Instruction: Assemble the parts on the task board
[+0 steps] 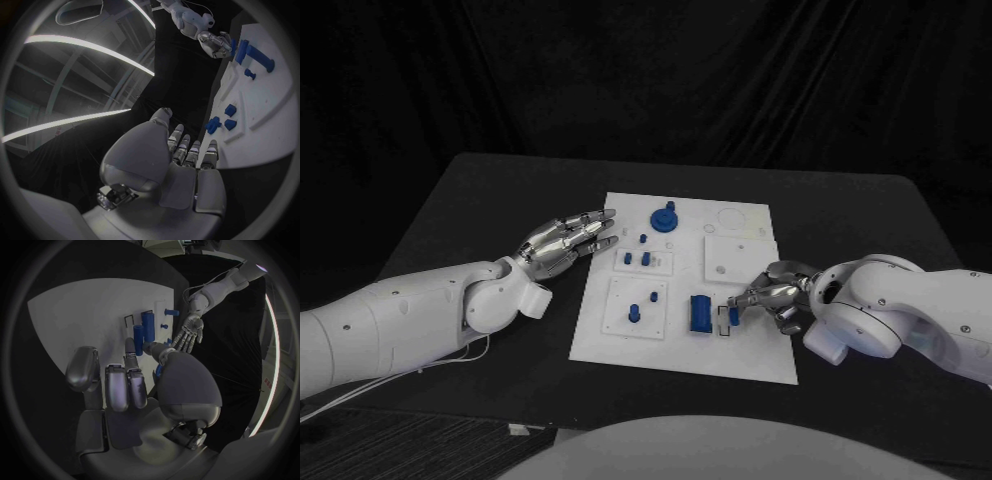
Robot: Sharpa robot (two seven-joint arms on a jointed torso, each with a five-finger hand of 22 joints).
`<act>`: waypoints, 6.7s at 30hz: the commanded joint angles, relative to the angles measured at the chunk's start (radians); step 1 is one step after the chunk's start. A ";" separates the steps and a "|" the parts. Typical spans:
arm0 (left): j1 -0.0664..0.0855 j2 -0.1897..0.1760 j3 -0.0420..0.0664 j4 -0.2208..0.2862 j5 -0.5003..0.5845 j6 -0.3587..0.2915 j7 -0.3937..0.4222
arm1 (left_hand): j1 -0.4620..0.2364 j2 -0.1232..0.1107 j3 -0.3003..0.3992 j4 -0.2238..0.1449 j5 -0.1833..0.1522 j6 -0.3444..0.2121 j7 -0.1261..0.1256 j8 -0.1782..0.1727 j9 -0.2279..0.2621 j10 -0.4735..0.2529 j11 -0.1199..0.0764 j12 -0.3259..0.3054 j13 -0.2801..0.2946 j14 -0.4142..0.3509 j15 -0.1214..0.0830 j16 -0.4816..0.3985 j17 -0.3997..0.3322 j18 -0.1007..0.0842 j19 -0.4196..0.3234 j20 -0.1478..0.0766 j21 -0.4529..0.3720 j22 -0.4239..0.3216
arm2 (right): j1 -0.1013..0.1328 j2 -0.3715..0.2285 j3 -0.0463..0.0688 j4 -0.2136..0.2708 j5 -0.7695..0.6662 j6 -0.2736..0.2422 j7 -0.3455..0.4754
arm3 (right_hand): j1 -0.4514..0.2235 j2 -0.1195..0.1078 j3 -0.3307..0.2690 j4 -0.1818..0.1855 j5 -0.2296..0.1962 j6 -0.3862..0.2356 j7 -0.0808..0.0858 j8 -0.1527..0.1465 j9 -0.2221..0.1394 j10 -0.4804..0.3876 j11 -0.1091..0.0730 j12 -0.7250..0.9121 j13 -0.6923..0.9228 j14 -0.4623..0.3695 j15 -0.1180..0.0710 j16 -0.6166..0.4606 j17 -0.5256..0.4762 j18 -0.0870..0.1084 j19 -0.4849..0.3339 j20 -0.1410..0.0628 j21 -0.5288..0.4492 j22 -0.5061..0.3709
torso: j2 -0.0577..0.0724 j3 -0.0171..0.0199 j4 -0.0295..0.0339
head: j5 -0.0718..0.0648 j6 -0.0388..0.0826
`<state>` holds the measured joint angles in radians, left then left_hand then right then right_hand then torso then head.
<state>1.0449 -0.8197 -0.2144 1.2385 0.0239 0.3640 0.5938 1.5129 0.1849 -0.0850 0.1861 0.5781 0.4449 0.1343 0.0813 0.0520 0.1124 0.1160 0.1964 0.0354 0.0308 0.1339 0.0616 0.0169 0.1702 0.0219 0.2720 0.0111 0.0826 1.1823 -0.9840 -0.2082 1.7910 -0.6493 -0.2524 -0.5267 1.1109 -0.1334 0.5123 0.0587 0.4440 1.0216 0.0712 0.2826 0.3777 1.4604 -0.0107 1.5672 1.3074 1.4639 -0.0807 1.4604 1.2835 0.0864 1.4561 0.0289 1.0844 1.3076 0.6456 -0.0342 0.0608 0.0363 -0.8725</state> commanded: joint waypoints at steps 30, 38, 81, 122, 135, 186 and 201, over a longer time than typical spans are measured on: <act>-0.002 0.003 0.001 0.001 0.005 0.020 0.008 | 0.003 0.001 0.004 -0.006 0.007 0.003 0.005 0.006 0.001 0.002 0.006 0.004 0.002 0.003 0.002 0.003 0.000 0.012 0.003 -0.004 0.005 0.000 | -0.040 0.021 0.000 -0.009 -0.011 0.003 -0.048 | -0.036 0.008 0.085 -0.119 -0.048 -0.032 0.000 0.014 0.013 0.110 0.002 0.004 0.263 0.053 0.004 -0.014 -0.020 0.013 -0.009 0.002 -0.025 0.122 | 0.000 -0.0001 -0.0003 | 0.004 0.000; -0.003 0.003 0.001 0.000 0.005 0.022 0.006 | 0.003 0.001 0.005 -0.007 0.007 0.001 0.005 0.006 0.001 0.001 0.006 0.003 0.001 0.003 0.002 0.003 0.000 0.012 0.002 -0.004 0.005 -0.001 | -0.049 0.023 0.000 -0.011 -0.012 -0.011 -0.043 | -0.070 0.019 0.020 -0.090 -0.049 -0.044 -0.001 0.023 0.020 0.110 0.002 0.004 0.263 0.050 0.005 -0.019 -0.031 0.015 -0.012 0.004 -0.040 0.118 | 0.000 -0.0003 -0.0008 | 0.003 0.000; -0.007 0.009 0.001 -0.008 0.005 0.033 -0.020 | 0.003 0.003 0.008 -0.009 0.007 0.003 0.006 0.006 0.001 0.001 0.007 0.002 0.001 0.003 0.004 0.003 0.001 0.012 0.003 -0.003 0.005 0.001 | -0.051 0.019 0.000 -0.005 -0.114 -0.029 -0.033 | -0.042 0.063 -0.248 -0.004 -0.121 -0.101 -0.045 0.292 0.219 0.110 -0.033 0.004 0.263 0.048 -0.022 -0.012 -0.023 0.020 -0.015 -0.020 -0.086 0.116 | 0.000 0.0002 -0.0012 | 0.006 0.000; -0.010 0.012 0.001 -0.013 0.005 0.044 -0.038 | 0.002 0.005 0.012 -0.011 0.008 0.005 0.007 0.008 0.001 0.000 0.007 0.002 0.001 0.003 0.006 0.004 0.001 0.012 0.004 0.000 0.005 0.001 | -0.044 0.034 0.000 -0.001 -0.230 -0.013 -0.054 | -0.045 0.057 -0.289 0.030 -0.145 -0.148 -0.049 0.362 0.291 0.110 -0.038 0.004 0.263 0.050 -0.028 -0.010 -0.019 0.018 -0.010 -0.027 -0.083 0.120 | 0.000 0.0001 -0.0005 | 0.008 0.000; -0.010 0.014 0.001 -0.014 0.005 0.046 -0.039 | 0.001 0.005 0.012 -0.011 0.007 0.005 0.007 0.008 0.001 0.000 0.007 0.002 0.001 0.003 0.006 0.004 0.001 0.012 0.003 0.000 0.005 0.000 | -0.041 0.040 0.000 -0.002 -0.290 0.005 -0.060 | -0.051 0.056 -0.304 0.043 -0.168 -0.156 -0.048 0.370 0.301 0.110 -0.038 0.004 0.263 0.054 -0.028 -0.005 -0.008 0.015 -0.003 -0.027 -0.067 0.124 | 0.000 0.0000 -0.0005 | 0.009 0.000; -0.011 0.008 0.001 -0.013 0.005 0.043 -0.037 | -0.002 0.003 0.014 -0.013 0.007 0.014 0.008 0.011 0.003 0.001 0.008 0.004 0.002 0.002 0.006 0.003 0.000 0.012 0.004 0.001 0.005 0.000 | -0.008 -0.048 0.000 0.057 -0.391 -0.238 0.280 | -0.246 0.201 -0.688 0.233 -0.262 -0.121 -0.016 0.149 0.118 0.110 -0.008 0.004 0.263 0.077 -0.004 0.052 0.119 -0.014 0.040 -0.011 0.113 0.169 | 0.000 0.0001 -0.0010 | 0.011 0.000; -0.011 0.010 0.001 -0.014 0.005 0.045 -0.037 | -0.002 0.003 0.014 -0.013 0.007 0.014 0.008 0.011 0.003 0.001 0.008 0.004 0.002 0.002 0.006 0.003 0.000 0.012 0.004 0.001 0.005 0.000 | -0.027 -0.017 0.000 0.020 -0.382 -0.123 0.296 | -0.228 0.249 -0.792 0.233 -0.282 -0.062 0.004 0.002 -0.030 0.110 0.008 0.004 0.263 0.077 0.011 0.055 0.123 -0.036 0.058 0.007 0.244 0.198 | 0.001 0.0000 -0.0007 | 0.010 0.000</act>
<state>1.0358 -0.8118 -0.2135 1.2219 0.0257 0.3962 0.5484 1.5129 0.1849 -0.0754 0.1765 0.5819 0.4521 0.1414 0.0891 0.0537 0.1124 0.1160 0.1963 0.0360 0.0308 0.1339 0.0616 0.0168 0.1701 0.0219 0.2718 0.0110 0.0829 1.1582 -1.0013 -0.2085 1.8115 -1.0344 -0.4203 -0.2415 0.8834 0.1071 -0.2754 0.2912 0.1619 0.9538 0.0744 0.2881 0.3497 1.4659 -0.0093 1.5672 1.3078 1.4649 -0.0764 1.5141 1.3079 0.0691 1.4667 0.0288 1.3250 1.3074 0.6454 -0.0341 0.0601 0.0471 -0.8725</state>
